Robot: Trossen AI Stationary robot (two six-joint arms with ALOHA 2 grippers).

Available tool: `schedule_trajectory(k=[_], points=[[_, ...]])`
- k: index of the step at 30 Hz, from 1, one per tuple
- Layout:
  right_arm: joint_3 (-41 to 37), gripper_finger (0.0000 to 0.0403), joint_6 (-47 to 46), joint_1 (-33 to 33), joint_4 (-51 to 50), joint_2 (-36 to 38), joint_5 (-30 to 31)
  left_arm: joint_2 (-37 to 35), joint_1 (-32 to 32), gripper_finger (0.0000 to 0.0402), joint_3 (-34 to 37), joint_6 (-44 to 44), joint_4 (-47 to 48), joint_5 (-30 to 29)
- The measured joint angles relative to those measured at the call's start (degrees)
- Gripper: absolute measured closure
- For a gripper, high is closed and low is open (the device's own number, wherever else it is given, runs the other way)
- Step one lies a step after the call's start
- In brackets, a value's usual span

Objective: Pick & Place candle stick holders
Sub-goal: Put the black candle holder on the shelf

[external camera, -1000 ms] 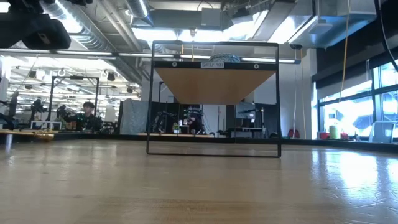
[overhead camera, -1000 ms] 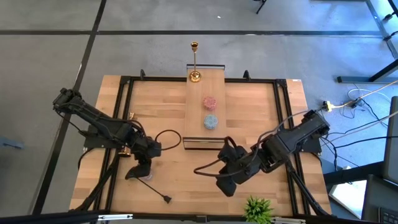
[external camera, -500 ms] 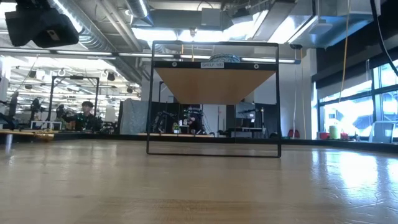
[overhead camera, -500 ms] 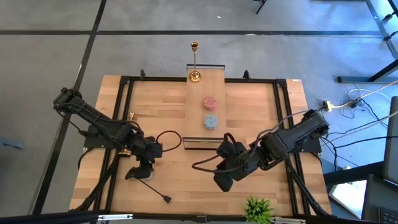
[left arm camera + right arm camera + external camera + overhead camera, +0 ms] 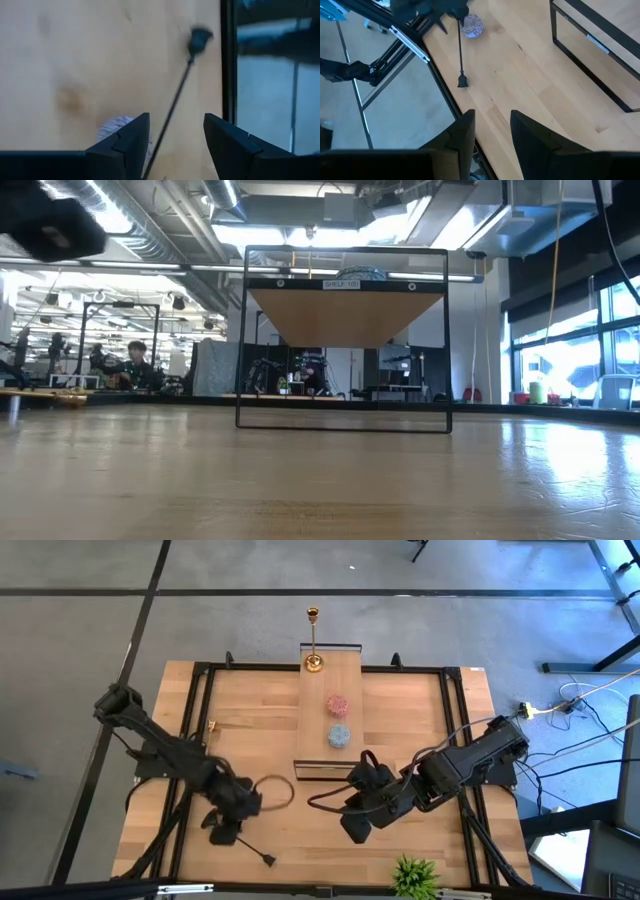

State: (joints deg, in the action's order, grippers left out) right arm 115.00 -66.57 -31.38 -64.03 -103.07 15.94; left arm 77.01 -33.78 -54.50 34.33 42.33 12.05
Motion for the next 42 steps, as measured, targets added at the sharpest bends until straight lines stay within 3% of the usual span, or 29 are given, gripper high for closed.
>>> schedule_trajectory(k=[10, 16, 26, 30, 36, 42], points=[[0.0, 0.0274, -0.28, 0.0, 0.02, 0.0, 0.13, 12.53, -7.53, 0.0217, 0.0, -8.02, -0.3, -2.01], [0.0, 0.0274, -0.33, 0.0, 0.02, 0.0, 0.13, 16.17, -9.97, 0.0217, 0.0, -10.08, -2.65, -4.73], [0.0, 0.0274, -0.46, 0.26, 0.02, 0.0, 0.98, 19.76, -10.38, 0.0222, 0.0, -10.08, -6.74, -4.31], [0.0, 0.0274, -0.46, 0.28, 0.02, 0.0, 0.98, 20.57, -10.38, 0.0259, 0.0, -9.81, -6.58, -2.9], [0.0, 0.0274, -0.44, 0.33, 0.02, 0.0, 0.98, 20.1, -9.92, 0.0383, 0.02, -7.88, -5.52, 2.0], [0.0, 0.0274, -0.28, 1.04, 0.02, 0.0, 0.96, 15.29, -8.84, 0.039, 0.02, -6.21, -3.5, 1.63]])
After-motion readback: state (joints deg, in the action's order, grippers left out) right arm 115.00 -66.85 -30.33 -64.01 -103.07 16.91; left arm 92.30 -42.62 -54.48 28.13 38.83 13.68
